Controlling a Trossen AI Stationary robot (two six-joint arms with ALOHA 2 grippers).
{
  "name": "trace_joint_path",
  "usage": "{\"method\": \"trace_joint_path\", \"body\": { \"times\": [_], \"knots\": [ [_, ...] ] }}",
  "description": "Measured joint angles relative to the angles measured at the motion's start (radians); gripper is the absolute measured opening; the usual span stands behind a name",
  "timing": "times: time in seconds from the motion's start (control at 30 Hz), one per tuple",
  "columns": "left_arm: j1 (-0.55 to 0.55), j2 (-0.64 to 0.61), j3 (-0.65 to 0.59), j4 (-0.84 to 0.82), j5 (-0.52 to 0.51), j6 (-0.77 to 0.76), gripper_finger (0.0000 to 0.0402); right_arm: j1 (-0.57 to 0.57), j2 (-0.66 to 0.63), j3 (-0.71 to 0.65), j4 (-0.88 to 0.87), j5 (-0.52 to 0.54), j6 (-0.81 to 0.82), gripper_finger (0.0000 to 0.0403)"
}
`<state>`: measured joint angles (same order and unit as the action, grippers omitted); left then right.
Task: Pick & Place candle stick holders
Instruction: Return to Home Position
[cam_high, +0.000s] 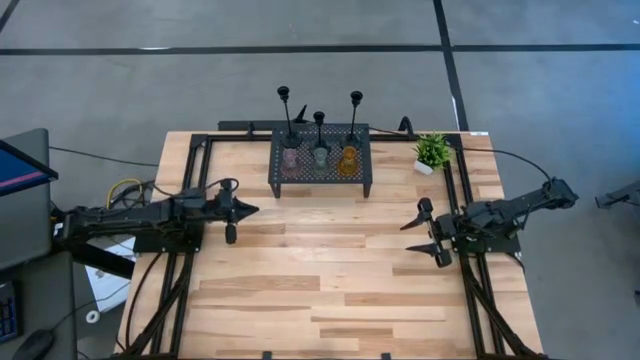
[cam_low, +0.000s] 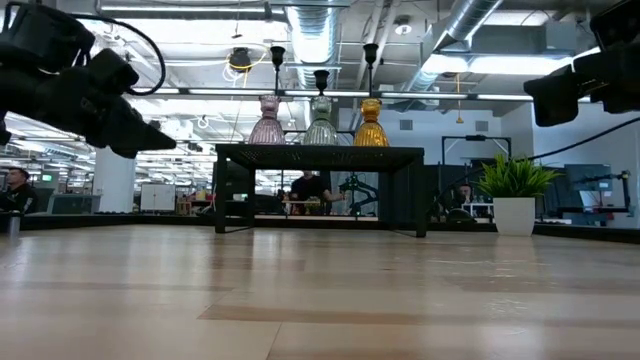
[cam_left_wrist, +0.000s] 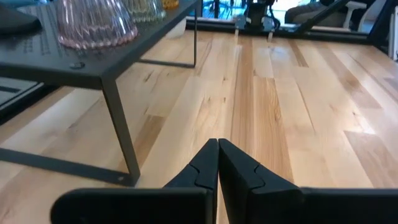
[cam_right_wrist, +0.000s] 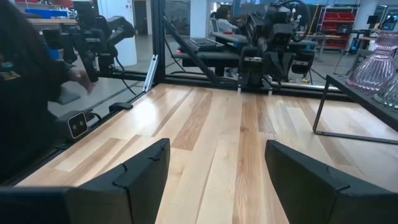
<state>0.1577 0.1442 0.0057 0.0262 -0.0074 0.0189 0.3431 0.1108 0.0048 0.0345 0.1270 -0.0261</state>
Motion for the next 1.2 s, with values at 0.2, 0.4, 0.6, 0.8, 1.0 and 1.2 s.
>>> {"method": "trace_joint_path", "body": {
  "times": [0.2, 0.4, 0.6, 0.8, 1.0, 1.2],
  "knots": [
    [0.0, 0.056, 0.0, 0.001, 0.0, 0.0, 0.0012, 0.0, 0.0, 0.0, 0.0, 0.0, 0.0, 0.0255],
    [0.0, 0.107, 0.001, 0.001, 0.0, 0.0, 0.0012, 0.0, 0.0, 0.0, 0.0, 0.0, 0.0, 0.0255],
    [0.0, 0.151, 0.001, 0.002, 0.0, 0.0, 0.0012, 0.0, 0.0, 0.0, 0.0, 0.0, 0.0, 0.0255],
    [0.0, 0.181, 0.001, 0.004, 0.0, 0.0, 0.0011, 0.0, 0.0, 0.0, 0.001, 0.0, 0.0, 0.0255],
    [0.0, 0.2, 0.001, 0.006, 0.0, 0.0, 0.0011, 0.0, 0.0, 0.0, 0.001, 0.0, 0.0, 0.0255],
    [0.0, 0.205, 0.001, 0.011, 0.0, 0.0, 0.0011, 0.0, 0.0, 0.0, 0.001, 0.0, 0.0, 0.0255]
  ]
}}
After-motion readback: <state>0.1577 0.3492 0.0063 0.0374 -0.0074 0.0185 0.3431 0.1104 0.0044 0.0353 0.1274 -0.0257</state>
